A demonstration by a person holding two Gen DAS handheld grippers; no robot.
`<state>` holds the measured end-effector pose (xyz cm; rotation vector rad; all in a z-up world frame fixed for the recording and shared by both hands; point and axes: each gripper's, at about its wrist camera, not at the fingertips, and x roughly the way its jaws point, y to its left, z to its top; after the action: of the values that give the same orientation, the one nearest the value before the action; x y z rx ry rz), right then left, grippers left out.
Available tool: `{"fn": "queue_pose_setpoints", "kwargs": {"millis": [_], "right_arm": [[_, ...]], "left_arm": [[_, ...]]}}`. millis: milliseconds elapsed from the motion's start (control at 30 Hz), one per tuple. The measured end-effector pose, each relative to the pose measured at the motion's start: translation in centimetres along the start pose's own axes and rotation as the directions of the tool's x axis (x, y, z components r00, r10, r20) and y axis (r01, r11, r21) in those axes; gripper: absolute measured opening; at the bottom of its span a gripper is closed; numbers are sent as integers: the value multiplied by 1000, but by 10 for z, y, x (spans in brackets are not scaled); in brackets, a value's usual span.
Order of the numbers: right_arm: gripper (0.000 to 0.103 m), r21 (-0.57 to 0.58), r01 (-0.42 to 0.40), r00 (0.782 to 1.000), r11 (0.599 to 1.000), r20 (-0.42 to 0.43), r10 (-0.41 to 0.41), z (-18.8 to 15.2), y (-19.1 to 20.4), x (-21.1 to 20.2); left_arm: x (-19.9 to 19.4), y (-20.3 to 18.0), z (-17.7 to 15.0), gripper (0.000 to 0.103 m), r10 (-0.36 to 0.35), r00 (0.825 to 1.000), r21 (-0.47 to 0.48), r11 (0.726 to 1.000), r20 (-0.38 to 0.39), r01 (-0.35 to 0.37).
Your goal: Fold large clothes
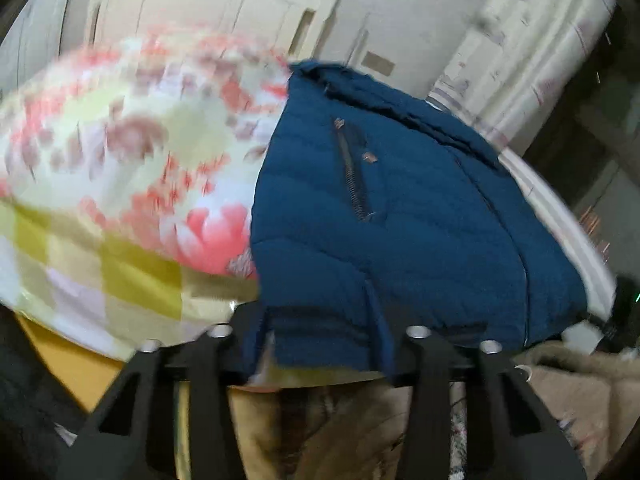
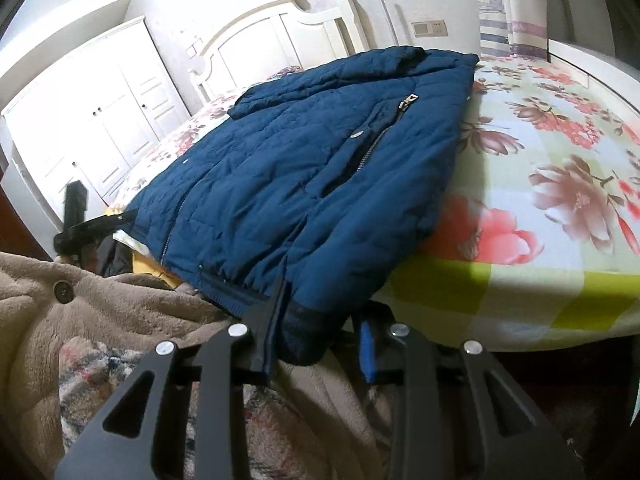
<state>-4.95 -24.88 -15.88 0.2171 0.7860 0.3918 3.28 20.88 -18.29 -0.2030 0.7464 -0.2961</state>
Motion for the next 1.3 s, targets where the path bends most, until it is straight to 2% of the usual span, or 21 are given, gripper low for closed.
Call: {"fn": "queue_pose_setpoints", "kwargs": {"millis": [67, 133, 233, 400, 433, 500, 567, 633, 700, 800, 900, 1000, 1033, 1100, 1167, 1233, 1300], "right_arm": [[31, -4, 16, 1000, 1000, -3, -16, 4, 4, 2], [31, -9, 35, 999, 999, -12, -35, 7, 8, 6], [40, 34, 51, 998, 998, -25, -50, 8, 3, 12], [41, 76, 47, 998, 996, -35, -45, 5, -6, 19], [39, 91, 42, 999, 995, -33, -40, 5, -8, 19], [29, 86, 44, 999, 995, -24, -42, 4, -8, 19], [19, 51, 66, 998, 997, -25, -64, 5, -2, 16], [17, 12, 88, 996, 996, -6, -88, 9, 8, 6], [15, -44, 129, 991, 991, 31, -128, 15, 22, -14], [13, -115, 154, 987, 981, 65, -148, 16, 38, -50], [13, -170, 174, 984, 970, 75, -163, 2, 53, -94], [13, -178, 171, 978, 969, 151, -145, -9, 71, -142], [13, -178, 172, 971, 969, 198, -136, -9, 76, -155], [13, -157, 162, 955, 974, 275, -115, 1, 75, -170], [13, -127, 131, 944, 983, 320, -85, 28, 67, -171], [13, -133, 143, 943, 981, 321, -94, 66, 62, -158], [13, -116, 167, 949, 979, 289, -128, 120, 53, -133]], "left_arm": [[-9, -17, 3, 26, 70, 997, 70, 995, 22, -72], [-14, -29, 6, 26, 105, 993, 115, 987, 45, -109], [-4, -20, 15, 27, 98, 995, 70, 993, 8, -98], [12, -18, 25, 30, 99, 995, 51, 994, -15, -98], [16, -17, 26, 30, 98, 995, 45, 994, -20, -97], [22, -8, 28, 30, 68, 997, -3, 998, -36, -68], [21, -2, 30, 19, 46, 998, -37, 998, -43, -47], [5, -16, 31, 15, 71, 997, 22, 997, 5, -71], [-15, -32, 35, 15, 60, 997, 57, 996, 45, -62], [-60, -54, 36, 14, 1, 996, 110, 994, 85, -10], [-102, -57, 28, 15, -88, 993, 96, 992, 81, 80], [-137, -53, 24, 15, -216, 969, 35, 976, 121, 213], [-145, -48, 27, 15, -272, 951, 2, 962, 149, 274], [-143, -43, 38, 16, -340, 923, -44, 935, 181, 353], [-128, -36, 61, 16, -380, 904, -92, 911, 197, 403], [-107, -41, 96, 17, -362, 912, -77, 921, 192, 382], [-77, -47, 137, 17, -352, 922, -94, 925, 162, 369]]}}
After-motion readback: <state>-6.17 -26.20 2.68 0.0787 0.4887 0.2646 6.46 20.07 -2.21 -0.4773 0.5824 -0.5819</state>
